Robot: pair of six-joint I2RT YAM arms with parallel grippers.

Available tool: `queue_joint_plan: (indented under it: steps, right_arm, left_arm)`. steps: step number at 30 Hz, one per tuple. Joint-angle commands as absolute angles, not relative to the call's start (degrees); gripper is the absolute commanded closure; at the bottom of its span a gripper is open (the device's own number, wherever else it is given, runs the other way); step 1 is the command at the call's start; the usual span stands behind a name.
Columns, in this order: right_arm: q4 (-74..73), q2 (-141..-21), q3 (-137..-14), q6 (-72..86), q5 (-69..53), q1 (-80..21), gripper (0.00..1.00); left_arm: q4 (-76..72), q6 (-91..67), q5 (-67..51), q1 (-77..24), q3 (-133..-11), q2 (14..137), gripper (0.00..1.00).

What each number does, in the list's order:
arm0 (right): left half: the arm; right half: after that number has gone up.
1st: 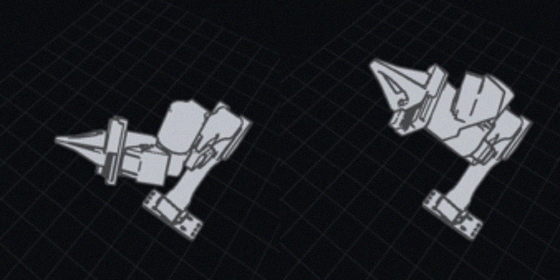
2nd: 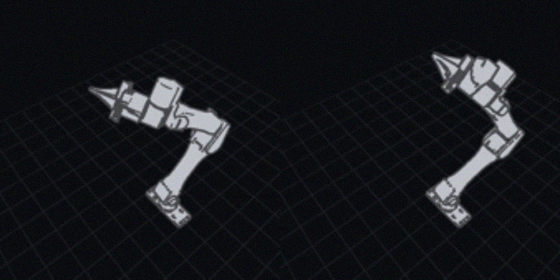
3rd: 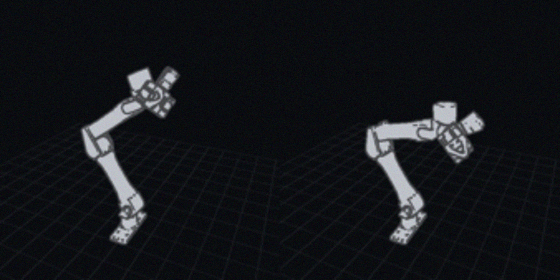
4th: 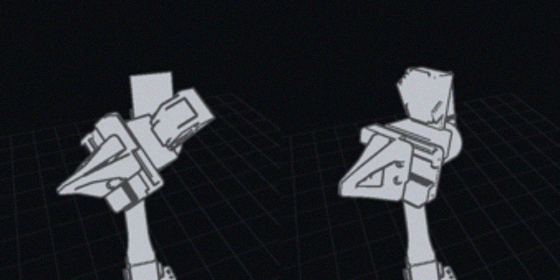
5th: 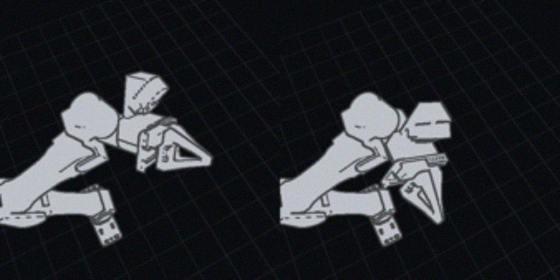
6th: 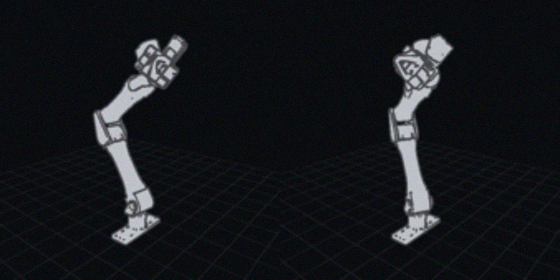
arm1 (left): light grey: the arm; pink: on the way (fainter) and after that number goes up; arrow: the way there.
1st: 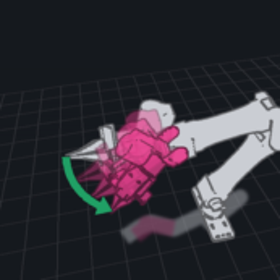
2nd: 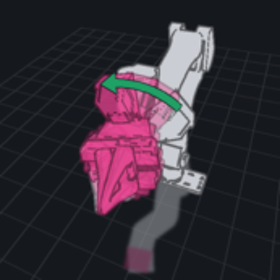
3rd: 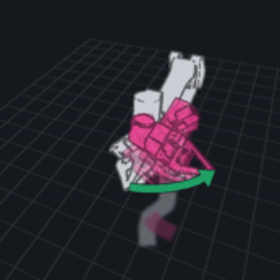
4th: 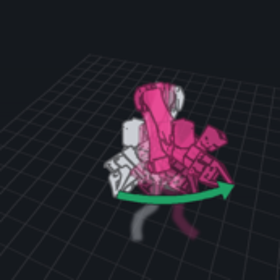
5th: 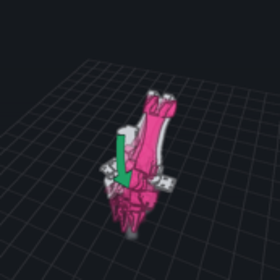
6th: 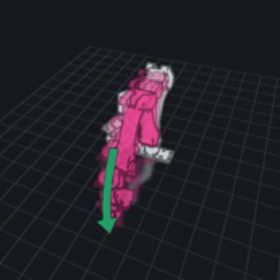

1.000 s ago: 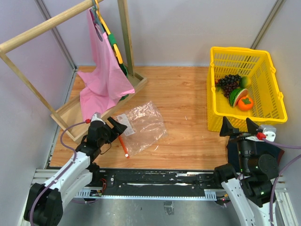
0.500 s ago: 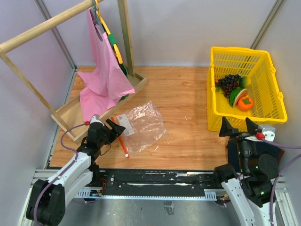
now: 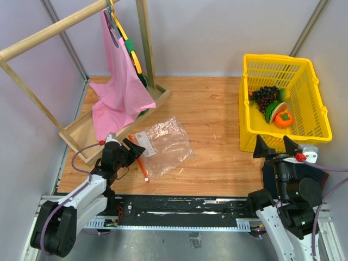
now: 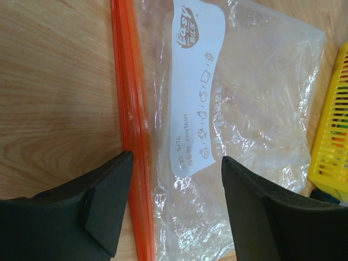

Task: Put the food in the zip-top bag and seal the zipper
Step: Pick up the zipper food storage bag at the center of the board.

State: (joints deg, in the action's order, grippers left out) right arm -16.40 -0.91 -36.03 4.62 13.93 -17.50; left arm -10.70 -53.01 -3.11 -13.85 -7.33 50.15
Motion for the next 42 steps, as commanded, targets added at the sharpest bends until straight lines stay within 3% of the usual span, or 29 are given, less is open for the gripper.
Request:
queue_joint_plan:
  steps: [1,19,32,42]
  right_arm:
    - [-15.6,0.4,-36.4,4.0,13.4,-18.8,0.02]
    - [-15.5,0.4,-36.3,3.9,13.3,-18.7,0.02]
    - [-14.9,0.1,-36.4,4.2,10.7,-18.7,0.02]
    - [-12.2,-3.1,-36.9,6.5,3.9,-18.9,0.02]
  left_arm:
    - [-14.1,-53.4,-3.5,-13.3,-6.3,50.5,0.31]
    - [-21.3,-56.9,-5.4,-13.3,-3.0,50.1,0.49]
    - [-24.8,-57.4,-7.6,-13.3,-2.5,48.8,0.99]
    - [-22.0,-57.3,-9.8,-13.3,-4.5,41.1,1.0]
